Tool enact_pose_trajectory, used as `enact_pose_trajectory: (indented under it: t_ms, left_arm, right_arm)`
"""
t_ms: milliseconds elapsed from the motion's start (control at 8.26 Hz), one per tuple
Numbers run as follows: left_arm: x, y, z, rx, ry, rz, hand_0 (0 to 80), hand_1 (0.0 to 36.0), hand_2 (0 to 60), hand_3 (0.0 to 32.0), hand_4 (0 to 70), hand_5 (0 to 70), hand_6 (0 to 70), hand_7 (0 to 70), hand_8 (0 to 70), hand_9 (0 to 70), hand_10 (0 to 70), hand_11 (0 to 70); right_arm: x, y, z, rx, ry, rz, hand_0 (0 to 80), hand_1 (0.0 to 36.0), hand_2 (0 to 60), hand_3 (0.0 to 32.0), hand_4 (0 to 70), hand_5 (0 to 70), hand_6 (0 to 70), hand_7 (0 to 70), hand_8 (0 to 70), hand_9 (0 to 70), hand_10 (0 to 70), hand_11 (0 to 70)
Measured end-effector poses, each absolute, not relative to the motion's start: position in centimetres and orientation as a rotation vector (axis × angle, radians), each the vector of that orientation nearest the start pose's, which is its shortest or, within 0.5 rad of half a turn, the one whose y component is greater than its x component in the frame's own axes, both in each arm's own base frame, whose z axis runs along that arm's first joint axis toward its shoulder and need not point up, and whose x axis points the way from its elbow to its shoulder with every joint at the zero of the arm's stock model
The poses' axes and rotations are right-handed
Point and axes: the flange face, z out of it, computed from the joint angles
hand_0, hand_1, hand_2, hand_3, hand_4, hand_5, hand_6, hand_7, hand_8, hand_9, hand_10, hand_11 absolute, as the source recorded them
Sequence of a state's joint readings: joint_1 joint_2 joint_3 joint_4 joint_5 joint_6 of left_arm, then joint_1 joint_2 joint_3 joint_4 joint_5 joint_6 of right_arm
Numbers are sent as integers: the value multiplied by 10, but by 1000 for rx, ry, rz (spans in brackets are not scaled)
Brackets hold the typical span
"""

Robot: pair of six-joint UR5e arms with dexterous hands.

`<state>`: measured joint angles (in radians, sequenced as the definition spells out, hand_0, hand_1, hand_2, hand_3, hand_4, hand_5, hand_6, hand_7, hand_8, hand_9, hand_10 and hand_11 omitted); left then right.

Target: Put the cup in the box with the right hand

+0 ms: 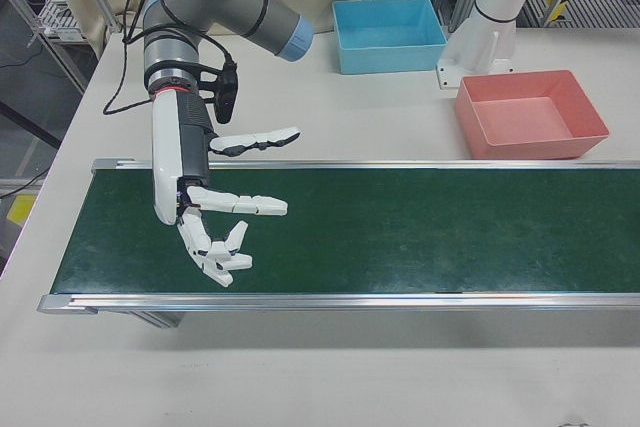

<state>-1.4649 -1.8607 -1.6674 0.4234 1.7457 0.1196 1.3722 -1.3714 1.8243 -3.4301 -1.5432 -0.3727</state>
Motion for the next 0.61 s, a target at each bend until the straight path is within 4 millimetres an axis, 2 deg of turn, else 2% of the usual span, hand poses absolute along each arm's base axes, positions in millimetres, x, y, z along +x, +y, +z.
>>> enact_pose_trajectory:
  t_ms: [605]
  left_arm:
    - [-54,-588,525,-168,1998,-2038,0,0,0,0,0,0,0,0,0,0,0,0]
  right_arm:
    - [24,-567,490,-266,2688,-2207,566,109,0,0,504,64,205,700,170,375,124,193]
